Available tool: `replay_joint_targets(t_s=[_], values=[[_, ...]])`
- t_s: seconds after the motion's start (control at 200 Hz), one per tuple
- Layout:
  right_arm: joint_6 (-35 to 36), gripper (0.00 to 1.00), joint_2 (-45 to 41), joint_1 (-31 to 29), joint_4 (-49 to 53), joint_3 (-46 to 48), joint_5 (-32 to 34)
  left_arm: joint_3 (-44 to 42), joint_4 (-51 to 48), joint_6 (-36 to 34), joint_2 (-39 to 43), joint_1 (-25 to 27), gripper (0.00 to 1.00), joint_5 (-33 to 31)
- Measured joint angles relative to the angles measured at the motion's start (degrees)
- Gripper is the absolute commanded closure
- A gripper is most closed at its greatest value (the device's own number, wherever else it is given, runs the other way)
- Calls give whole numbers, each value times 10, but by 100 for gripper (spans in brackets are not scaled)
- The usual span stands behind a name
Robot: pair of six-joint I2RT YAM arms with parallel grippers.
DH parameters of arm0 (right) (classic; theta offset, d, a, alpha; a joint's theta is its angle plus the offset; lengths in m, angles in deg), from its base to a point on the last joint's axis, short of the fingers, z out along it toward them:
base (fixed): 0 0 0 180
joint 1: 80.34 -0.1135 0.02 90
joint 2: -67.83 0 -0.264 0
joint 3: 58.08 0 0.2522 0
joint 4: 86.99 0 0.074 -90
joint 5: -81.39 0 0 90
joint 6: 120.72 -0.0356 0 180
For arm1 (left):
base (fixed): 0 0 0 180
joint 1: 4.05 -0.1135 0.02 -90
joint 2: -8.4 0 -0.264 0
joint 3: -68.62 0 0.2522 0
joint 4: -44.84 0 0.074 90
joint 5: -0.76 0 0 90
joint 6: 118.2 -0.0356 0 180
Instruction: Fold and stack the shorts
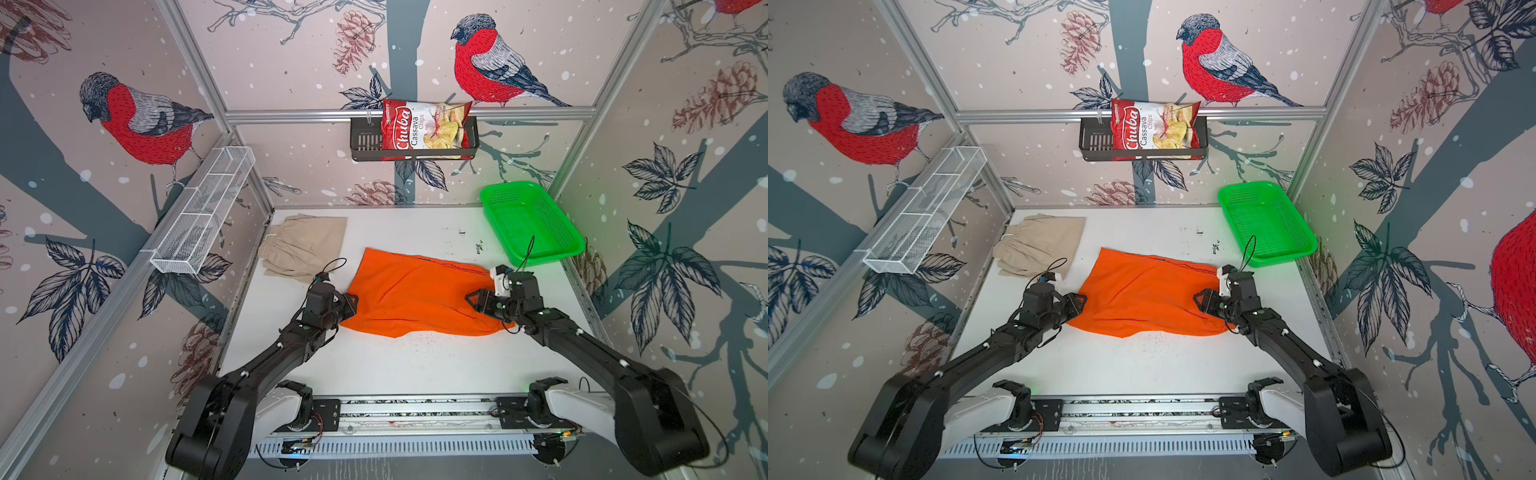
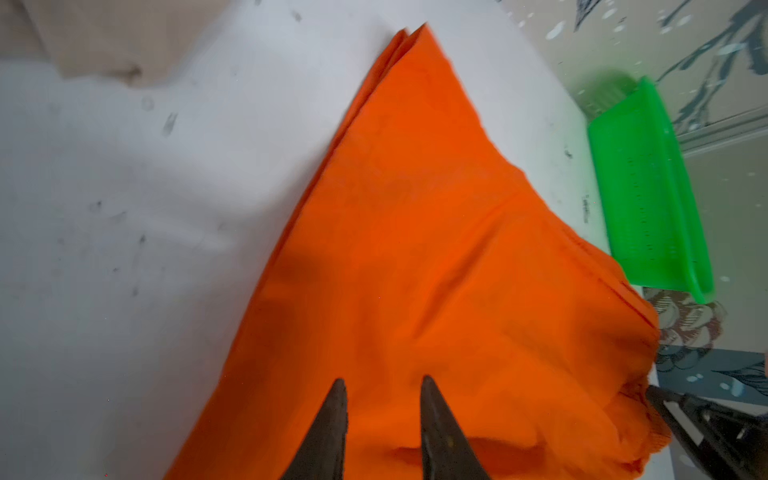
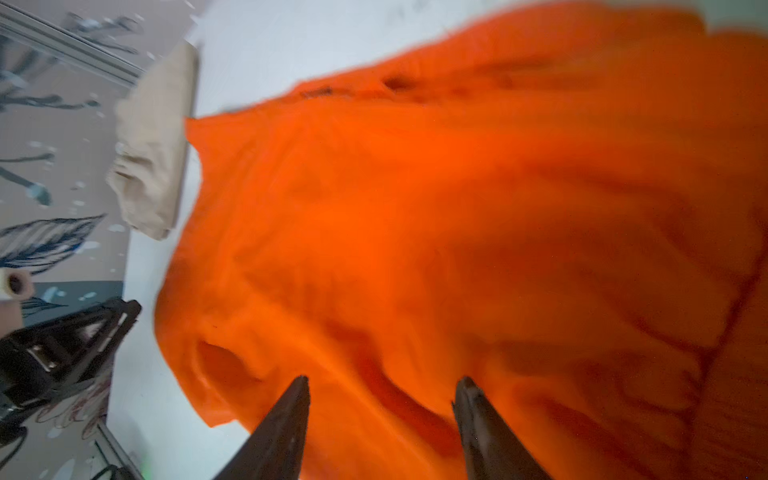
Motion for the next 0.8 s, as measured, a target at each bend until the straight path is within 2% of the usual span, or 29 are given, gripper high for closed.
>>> replay_joint_targets(t_s=[0.135,0.365,0.56,0.8], values=[[-2,43,15,-2,-7,-39,-11,43,4,-13,-24,16,68,-2],[-4,43,118,-39,-27,-63,-24,171,29,-55,-204,17,70,8],[-3,44,177,-42,-49,-45,-28,272,51,-85,-350,17,71,32],[0,43,213,-42,-75,-15,-32,339,64,-93,-462,-19,72,50]])
